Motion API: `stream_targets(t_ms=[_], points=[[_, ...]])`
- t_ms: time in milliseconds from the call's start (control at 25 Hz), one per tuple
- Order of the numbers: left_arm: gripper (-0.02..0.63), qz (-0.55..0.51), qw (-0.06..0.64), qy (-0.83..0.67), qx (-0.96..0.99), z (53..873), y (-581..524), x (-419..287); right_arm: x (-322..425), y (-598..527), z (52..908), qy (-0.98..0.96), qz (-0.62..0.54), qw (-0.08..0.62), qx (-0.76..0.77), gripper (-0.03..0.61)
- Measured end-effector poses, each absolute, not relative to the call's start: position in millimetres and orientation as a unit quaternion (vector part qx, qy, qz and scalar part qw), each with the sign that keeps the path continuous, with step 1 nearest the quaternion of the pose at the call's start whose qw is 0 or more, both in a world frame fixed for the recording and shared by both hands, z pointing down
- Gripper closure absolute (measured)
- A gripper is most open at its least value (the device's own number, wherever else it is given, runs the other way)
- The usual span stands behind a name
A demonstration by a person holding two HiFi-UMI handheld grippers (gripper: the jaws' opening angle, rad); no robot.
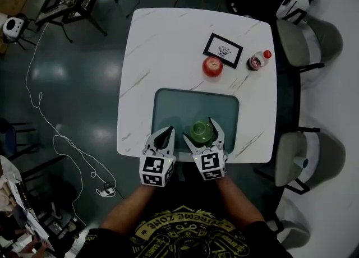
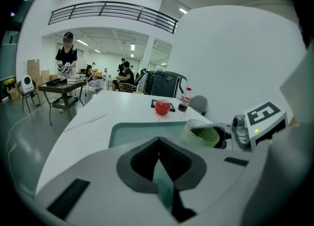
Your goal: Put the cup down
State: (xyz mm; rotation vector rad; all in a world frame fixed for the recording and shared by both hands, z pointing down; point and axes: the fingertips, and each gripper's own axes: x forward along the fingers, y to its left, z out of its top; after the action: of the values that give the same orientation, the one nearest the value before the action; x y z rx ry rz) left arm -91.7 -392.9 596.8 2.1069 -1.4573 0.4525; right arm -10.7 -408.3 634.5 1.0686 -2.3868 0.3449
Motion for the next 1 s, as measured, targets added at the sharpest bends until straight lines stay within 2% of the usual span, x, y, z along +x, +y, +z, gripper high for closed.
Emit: stream_targets(t_ms=[280, 680, 1000], points=[[0.604, 0.144, 0.257, -0.535, 0.792, 575, -383, -94, 7, -396, 616, -0.860, 0.129, 0.242, 0.431, 0.141], [0.604, 0.098, 0.229, -0.516, 0.819, 517, -337, -94, 22, -354, 527, -0.836, 0.123, 0.176, 0.505, 0.145], [0.604, 0.074, 0.204, -0.500, 0.838, 478, -300, -97, 17, -306, 485, -0.826, 0.108, 0.145, 0.534, 0.298]])
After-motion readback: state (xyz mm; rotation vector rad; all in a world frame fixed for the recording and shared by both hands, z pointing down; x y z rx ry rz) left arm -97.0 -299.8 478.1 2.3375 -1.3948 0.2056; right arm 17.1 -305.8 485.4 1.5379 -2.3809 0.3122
